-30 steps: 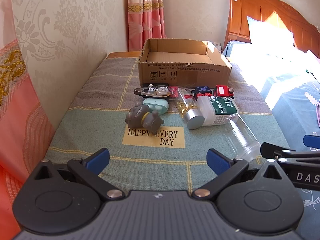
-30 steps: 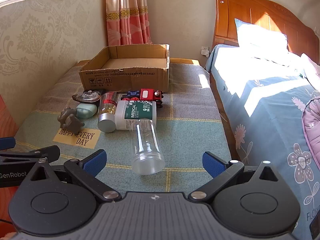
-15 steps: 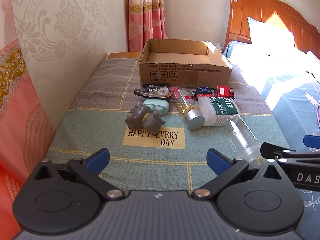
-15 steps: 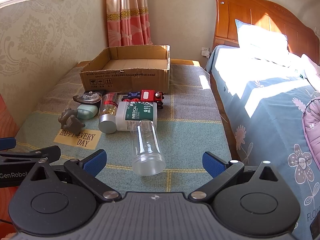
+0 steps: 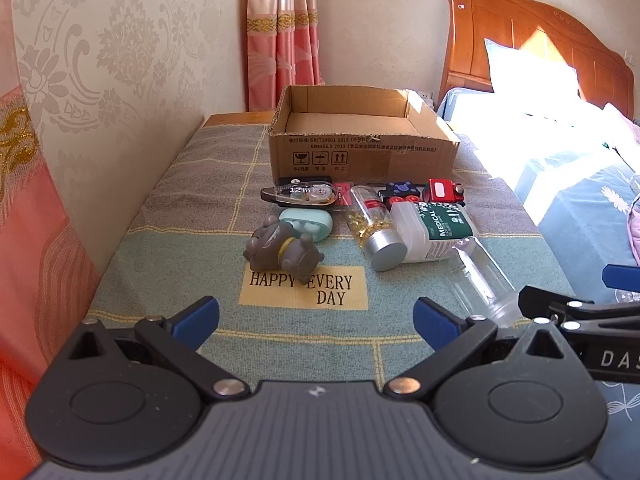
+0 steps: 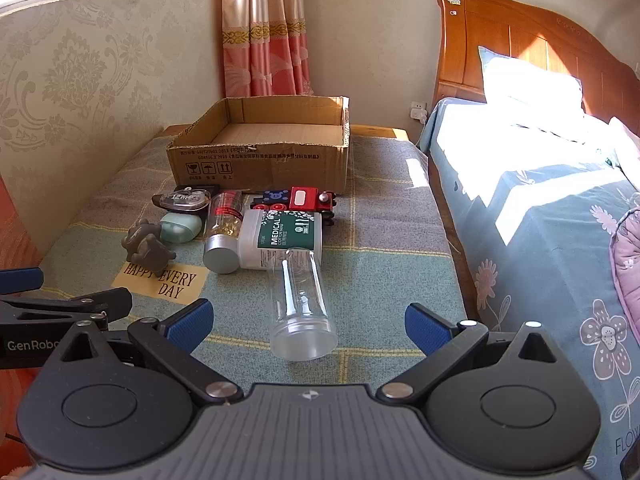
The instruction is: Organize rigid objects
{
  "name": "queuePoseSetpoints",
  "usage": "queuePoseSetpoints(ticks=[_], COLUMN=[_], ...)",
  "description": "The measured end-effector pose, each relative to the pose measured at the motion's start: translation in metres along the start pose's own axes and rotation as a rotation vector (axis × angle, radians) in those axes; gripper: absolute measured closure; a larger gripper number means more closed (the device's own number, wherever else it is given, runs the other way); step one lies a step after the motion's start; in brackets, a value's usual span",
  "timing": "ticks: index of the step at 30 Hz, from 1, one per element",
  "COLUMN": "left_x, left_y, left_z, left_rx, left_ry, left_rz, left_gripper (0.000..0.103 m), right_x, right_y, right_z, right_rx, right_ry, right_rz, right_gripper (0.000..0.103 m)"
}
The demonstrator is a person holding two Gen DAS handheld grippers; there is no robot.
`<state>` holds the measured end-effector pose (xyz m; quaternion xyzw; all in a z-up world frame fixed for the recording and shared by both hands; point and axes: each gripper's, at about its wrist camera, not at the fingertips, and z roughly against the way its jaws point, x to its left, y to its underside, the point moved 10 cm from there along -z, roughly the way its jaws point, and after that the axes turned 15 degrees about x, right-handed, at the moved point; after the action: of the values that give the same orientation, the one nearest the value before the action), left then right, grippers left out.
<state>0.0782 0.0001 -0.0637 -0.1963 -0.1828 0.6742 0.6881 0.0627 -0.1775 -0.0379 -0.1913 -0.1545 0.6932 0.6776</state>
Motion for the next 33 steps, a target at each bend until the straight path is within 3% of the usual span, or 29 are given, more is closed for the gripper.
queuePoseSetpoints(ticks=[8,15,20,24,27,33], left_x=[0.006,0.007,0.008,0.01,0.013,0.02], left_y=[-0.007,-0.006,-0.003,-0.002,-0.002,-0.003], left_z=[-0.007,-0.024,-0.035,-0.04,-0.044,-0.05], left_rx=[-0.042,-0.043,-0.042,-0.033,-0.024,-0.01], left_ry=[0.005,0.009,-0.012,-0.002,0.003,0.014], left_rz=[-0.015,-0.049,-0.093,-0.098,-0.097,-0.084], left_gripper=[0.001,0.001,0.001,0.001,0.001,0.001], right_x=[-0.005,-0.027,-0.055,-0.074,-0.071,-0.045], right_y=[-0.006,-0.007,-0.006,0.001,0.011,0.017], right_z=[-0.005,-0.016,-0.033,-0.063,-0.077,-0.081], right_rx=[-0.016,-0.016,0.009,0.08,0.13,0.149], right_ry=[0.013,0.076,0.15,0.185,0.174,0.111], right_rz=[0.021,0.044,0.024,0.018,0.064,0.154], right_gripper=[0.0,0.0,0.0,0.0,0.0,0.0])
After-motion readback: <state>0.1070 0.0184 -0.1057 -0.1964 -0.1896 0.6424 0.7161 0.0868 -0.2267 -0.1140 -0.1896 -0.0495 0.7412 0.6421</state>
